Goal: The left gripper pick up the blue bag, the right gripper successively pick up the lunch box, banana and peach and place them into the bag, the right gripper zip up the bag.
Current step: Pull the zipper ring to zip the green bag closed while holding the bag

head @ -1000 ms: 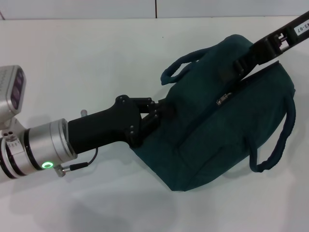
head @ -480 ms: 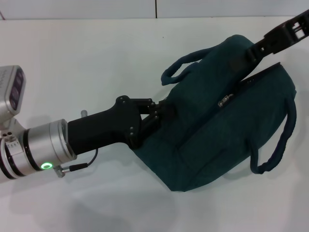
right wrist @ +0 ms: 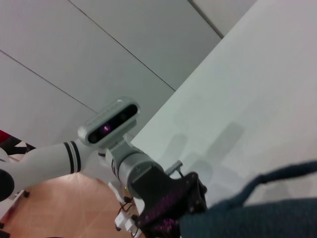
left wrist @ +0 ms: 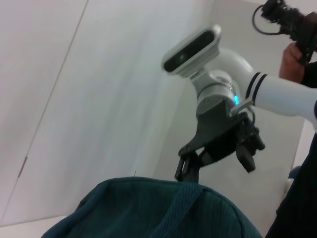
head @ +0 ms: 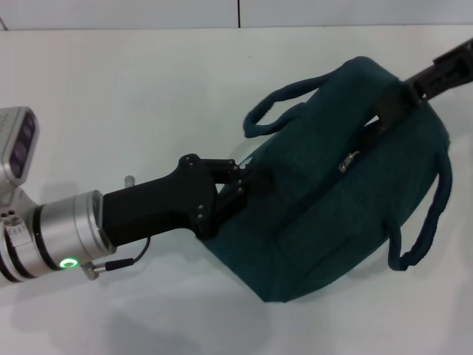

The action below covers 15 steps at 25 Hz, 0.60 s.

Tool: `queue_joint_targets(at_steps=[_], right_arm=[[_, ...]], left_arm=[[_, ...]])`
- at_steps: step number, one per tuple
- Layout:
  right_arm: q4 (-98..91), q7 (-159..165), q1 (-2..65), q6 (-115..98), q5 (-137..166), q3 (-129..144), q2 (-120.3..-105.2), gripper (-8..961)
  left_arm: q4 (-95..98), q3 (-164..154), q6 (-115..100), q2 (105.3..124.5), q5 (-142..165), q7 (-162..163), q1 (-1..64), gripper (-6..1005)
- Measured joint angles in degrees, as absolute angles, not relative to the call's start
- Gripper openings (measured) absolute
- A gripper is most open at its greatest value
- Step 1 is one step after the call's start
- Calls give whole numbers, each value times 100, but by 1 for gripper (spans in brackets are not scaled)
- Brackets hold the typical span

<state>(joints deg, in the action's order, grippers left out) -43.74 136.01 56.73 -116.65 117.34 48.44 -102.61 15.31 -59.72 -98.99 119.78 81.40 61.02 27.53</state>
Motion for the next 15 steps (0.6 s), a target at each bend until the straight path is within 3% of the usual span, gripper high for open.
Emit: queue_joint_targets(at_steps=[4,15], right_arm=[[-4378,13587,5498,-11674,11734,4833,-10288,718],[-4294,13360,5394,-11228,11785,4877,-10374,739]], left_arm=[[1569,-5975,-9989,11966,8134,6111,2708,55],[1596,-5955,-10016,11933,8124,6219,2778,55]])
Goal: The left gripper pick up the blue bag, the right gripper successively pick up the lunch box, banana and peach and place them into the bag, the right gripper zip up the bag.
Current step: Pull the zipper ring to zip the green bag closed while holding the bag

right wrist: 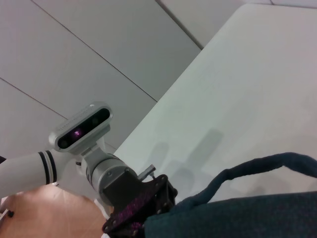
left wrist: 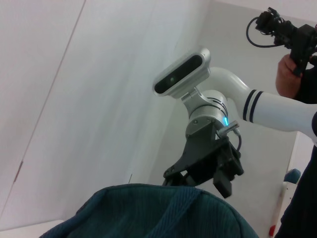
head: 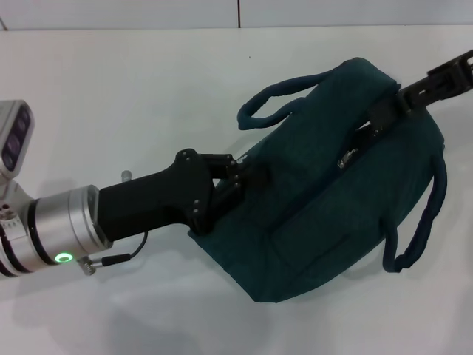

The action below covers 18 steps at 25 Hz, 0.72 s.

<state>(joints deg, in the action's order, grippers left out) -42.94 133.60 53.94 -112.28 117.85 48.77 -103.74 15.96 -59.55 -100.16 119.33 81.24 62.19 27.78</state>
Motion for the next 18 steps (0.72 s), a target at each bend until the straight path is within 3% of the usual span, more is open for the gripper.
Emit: queue_joint_targets(at_steps=[18], right_arm=[[-4288,12780,5158,-10920,11881,5115,-10856,746]], left_arm=[[1557,-5977,-10001,11969,8123,6186,2753,55]])
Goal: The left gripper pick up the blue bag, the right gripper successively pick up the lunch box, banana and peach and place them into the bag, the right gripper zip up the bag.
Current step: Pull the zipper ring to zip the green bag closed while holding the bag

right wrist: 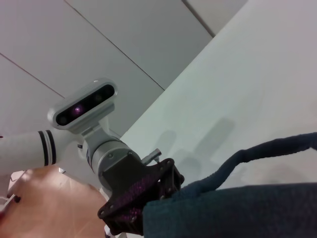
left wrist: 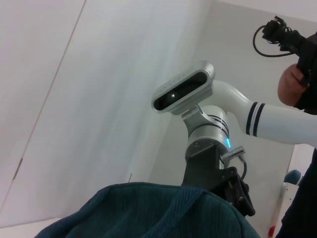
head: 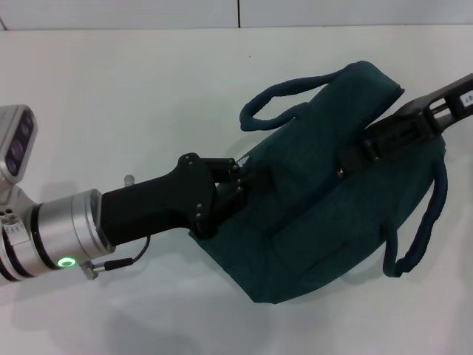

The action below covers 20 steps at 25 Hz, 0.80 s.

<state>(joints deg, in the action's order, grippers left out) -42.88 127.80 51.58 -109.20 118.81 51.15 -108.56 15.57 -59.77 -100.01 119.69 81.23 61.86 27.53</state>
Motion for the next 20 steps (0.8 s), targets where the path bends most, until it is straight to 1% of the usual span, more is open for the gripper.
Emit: queue_joint_targets(at_steps=[4,10,17,20], right_arm=[[-4289,12737,5153,-10915,11853,5101,-10918,747],[-4146,12743,5157,-10954,11755,5051,-10926,747],[-3758,12780,5155,-11004,11265,5042,-10741,746],[-3652,12780,5155,-11014,11242,5047,-10709,746]], left_arm=[[1556,-5977,-10001,11970,8128,6178,2764,55],[1560,-5977,-10001,11967,8133,6163,2768,55],[1568,-5977,-9999,11962,8139,6161,2769,55],[1584,-5977,-9997,11961,8139,6161,2769,55]])
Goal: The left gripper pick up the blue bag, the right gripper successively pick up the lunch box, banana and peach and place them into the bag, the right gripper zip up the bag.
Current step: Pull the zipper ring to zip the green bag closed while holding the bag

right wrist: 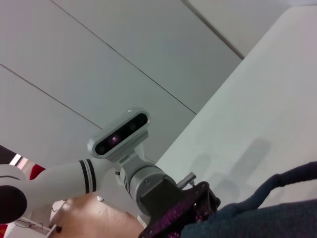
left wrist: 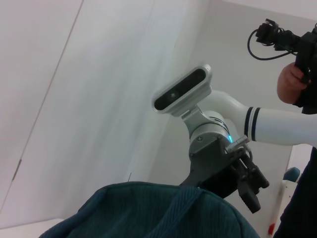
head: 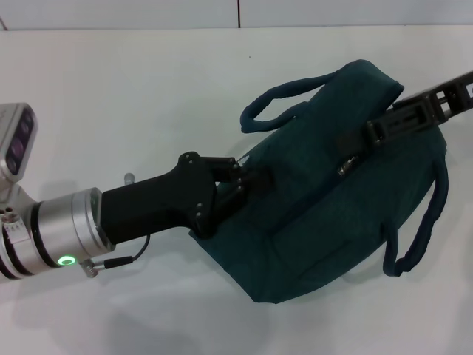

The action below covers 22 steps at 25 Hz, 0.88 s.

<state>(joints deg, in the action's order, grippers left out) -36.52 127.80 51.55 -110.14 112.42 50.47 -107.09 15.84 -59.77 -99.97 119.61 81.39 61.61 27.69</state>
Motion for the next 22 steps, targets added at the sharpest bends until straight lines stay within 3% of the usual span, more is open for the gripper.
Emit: queue_joint_targets(at_steps=[22], right_arm=[[-3598,12655,5202,-11008,11295,5280,-10845,745]], left_arm=[[1600,-5975,-9992,11961,8136,6161,2778,55]])
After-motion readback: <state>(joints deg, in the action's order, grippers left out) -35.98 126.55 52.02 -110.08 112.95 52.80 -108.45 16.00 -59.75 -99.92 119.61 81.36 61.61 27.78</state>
